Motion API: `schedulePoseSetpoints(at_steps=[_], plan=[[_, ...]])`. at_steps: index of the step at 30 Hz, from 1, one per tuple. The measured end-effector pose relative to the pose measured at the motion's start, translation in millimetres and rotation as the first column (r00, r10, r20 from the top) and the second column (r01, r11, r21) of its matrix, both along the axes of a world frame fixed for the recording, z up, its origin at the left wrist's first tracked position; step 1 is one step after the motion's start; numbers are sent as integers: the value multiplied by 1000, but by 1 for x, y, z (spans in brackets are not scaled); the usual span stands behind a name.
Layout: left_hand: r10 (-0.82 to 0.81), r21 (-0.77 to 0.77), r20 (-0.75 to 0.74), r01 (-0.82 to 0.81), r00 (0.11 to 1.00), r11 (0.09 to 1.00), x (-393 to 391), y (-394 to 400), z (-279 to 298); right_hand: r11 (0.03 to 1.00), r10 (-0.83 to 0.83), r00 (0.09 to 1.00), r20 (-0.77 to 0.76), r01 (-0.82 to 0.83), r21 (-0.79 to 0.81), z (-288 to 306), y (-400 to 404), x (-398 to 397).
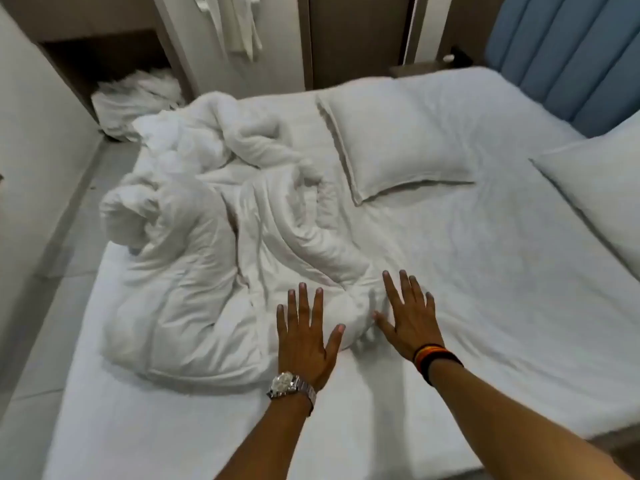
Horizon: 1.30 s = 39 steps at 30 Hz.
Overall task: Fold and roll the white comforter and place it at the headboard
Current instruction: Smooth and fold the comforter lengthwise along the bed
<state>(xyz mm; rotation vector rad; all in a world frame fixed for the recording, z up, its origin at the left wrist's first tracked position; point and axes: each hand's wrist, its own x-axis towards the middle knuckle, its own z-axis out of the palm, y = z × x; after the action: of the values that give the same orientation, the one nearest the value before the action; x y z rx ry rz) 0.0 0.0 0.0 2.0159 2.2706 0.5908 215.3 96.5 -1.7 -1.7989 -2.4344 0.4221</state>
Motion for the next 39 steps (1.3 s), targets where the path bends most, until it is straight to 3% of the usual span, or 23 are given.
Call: schedulePoseSetpoints(at_steps=[4,11,15,19,23,26,32,36,39], plan=[[103,-68,-25,-104,994,992,11,29,-41,998,20,990,-142,-29,-61,-42,54,2],[167,-127,-95,-178,981,976,4,52,-82,962,225,922,-316,-261,-76,-88,96,-31],[153,-152,-66,-162,986,975,8,48,-82,969,219,905,-364,-245,-27,-96,76,-34],[123,-191,16,-118,992,975,11,32,-78,982,105,906,-411,-160,-103,-82,49,-18],[64,-292,54,-45,997,955,26,7,-65,989,-55,849,-525,-26,-145,-53,-3,13],[9,-340,74,17,997,940,47,-16,-49,969,-208,746,-632,69,-237,-28,-57,39],[-169,-399,99,195,981,896,120,-118,-25,942,-321,643,-696,139,-306,7,-207,127],[-300,-486,108,313,948,816,190,-215,-52,849,-521,581,-626,274,-452,-15,-319,205],[-319,-547,129,336,939,767,220,-262,-76,767,-613,681,-401,391,-508,-34,-359,226]])
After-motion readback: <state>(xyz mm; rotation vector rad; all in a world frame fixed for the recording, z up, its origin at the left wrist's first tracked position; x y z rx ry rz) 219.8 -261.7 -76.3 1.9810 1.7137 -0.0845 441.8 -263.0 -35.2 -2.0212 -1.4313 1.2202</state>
